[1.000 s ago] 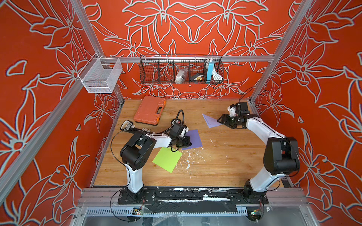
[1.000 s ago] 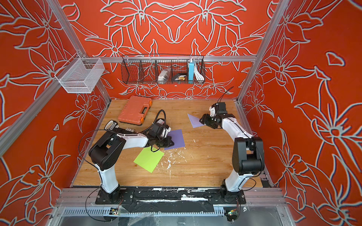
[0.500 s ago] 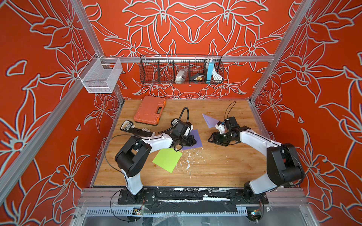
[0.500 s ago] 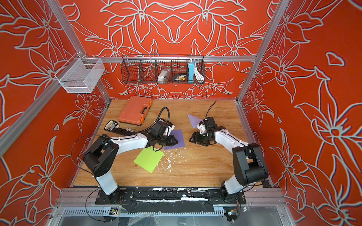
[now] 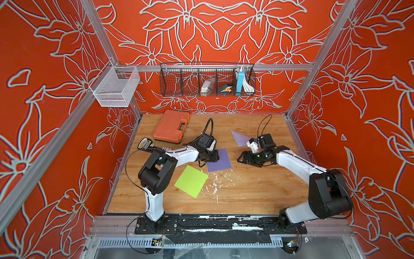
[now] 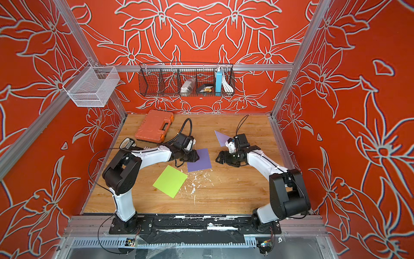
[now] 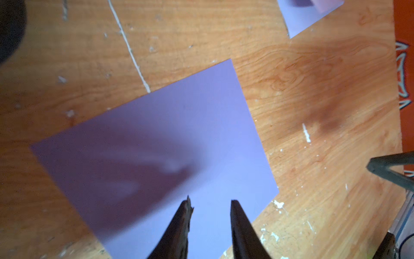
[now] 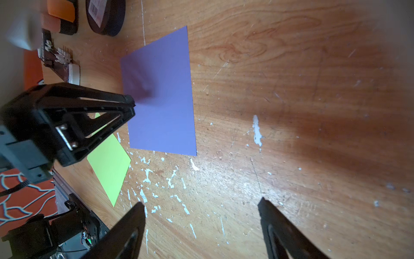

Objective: Fold the square paper diagonally
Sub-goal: Move the paper to the center of the board.

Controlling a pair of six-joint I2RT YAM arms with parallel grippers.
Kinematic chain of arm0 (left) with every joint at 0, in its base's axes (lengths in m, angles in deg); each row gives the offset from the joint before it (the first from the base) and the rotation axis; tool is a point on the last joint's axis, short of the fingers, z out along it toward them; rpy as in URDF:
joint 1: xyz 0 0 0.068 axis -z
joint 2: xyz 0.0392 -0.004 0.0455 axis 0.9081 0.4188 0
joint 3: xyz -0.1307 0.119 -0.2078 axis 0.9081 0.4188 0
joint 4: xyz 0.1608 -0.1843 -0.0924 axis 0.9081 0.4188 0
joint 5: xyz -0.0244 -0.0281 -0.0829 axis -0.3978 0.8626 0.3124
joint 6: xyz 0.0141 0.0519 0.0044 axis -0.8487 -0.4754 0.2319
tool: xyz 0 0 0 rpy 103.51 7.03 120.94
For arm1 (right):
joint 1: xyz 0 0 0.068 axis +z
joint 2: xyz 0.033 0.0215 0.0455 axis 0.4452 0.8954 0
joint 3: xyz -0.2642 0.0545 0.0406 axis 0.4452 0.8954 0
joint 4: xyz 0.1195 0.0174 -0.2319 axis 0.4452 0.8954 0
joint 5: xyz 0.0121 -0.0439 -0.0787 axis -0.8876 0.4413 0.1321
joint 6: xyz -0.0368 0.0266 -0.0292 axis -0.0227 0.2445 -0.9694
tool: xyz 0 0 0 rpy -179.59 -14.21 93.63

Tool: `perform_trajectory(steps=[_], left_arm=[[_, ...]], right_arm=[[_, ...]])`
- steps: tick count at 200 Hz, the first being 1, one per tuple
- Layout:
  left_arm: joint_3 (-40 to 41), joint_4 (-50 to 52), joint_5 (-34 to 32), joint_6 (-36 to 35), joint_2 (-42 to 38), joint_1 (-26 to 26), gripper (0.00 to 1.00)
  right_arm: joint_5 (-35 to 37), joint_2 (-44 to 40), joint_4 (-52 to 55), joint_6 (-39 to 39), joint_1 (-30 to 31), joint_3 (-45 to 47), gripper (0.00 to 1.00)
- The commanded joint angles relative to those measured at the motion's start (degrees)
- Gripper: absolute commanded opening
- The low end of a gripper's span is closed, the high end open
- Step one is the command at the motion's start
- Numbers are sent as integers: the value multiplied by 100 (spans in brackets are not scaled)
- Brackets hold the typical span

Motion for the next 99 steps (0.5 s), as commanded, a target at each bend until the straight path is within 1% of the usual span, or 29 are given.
perform_trajectory(steps=[1, 40, 55, 70, 99], left_arm=[[-53, 10, 189, -49, 221, 4, 32], [205, -177, 401, 129, 437, 94, 30], [341, -305, 514, 304, 474, 164, 29], [474, -531, 706, 486, 480, 280, 28], [615, -914, 817, 775, 382, 534, 27]], right_arm=[[-109, 83, 108, -88, 18, 34, 83], [-98, 100, -136, 169, 21, 173, 79], [-124, 122, -240, 260, 20, 232, 75], [-94, 181, -303, 335, 23, 283, 73], [-59, 414, -374, 365, 12, 332, 72]])
